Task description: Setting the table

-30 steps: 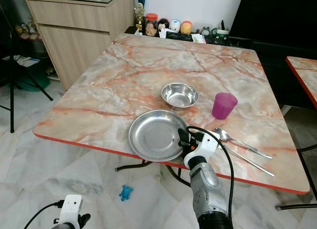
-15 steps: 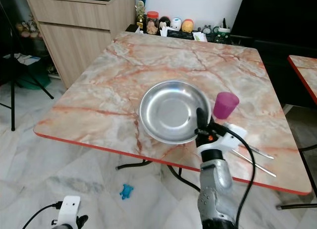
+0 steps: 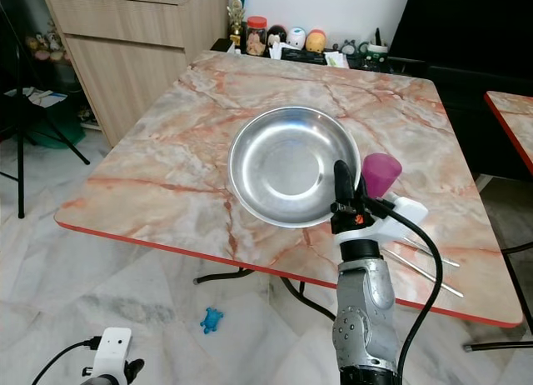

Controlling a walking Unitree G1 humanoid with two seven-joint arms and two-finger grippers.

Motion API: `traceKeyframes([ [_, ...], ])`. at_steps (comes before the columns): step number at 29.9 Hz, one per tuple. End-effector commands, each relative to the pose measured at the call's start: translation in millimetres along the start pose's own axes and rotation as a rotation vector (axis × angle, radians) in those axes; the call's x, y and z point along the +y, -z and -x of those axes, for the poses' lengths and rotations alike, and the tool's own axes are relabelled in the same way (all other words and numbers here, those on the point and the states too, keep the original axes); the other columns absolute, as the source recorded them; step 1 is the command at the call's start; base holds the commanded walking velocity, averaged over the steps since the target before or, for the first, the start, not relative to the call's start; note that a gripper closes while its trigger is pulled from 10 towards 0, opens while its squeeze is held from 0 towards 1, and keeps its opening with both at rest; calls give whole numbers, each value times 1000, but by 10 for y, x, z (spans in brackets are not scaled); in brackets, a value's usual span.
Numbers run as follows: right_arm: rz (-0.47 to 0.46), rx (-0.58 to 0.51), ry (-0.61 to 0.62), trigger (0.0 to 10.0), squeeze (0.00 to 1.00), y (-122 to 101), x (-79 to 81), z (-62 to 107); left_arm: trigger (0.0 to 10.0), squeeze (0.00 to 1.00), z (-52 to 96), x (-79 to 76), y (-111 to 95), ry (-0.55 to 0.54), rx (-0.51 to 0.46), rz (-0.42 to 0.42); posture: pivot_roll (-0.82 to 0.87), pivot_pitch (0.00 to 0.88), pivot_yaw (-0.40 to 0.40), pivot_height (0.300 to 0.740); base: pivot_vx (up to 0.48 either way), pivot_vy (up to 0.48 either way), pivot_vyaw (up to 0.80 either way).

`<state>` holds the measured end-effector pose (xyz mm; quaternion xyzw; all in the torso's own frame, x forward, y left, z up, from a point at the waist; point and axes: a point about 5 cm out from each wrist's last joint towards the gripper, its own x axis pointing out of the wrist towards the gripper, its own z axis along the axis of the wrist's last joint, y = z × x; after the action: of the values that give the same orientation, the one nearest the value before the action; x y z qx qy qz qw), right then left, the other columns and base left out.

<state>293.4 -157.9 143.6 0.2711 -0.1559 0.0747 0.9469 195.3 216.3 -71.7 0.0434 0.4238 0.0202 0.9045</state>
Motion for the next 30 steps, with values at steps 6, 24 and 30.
traceKeyframes([
  [6, 12, -50, -4, 10000, 0, -169, 0, -81, 10000, 0, -13, -57, -32, 11, -6, -1, 98, 0, -65, 740, 0, -337, 0],
  [24, -13, -45, -8, 10000, 0, -178, 33, -119, 10000, 0, -19, -68, -58, 4, -18, 16, 102, 0, -72, 740, 0, -360, -288],
  [30, -4, -49, -9, 10000, 0, -179, 36, -112, 10000, 0, -19, -71, -59, 4, -19, 17, 101, 0, -73, 740, 0, -368, -225],
])
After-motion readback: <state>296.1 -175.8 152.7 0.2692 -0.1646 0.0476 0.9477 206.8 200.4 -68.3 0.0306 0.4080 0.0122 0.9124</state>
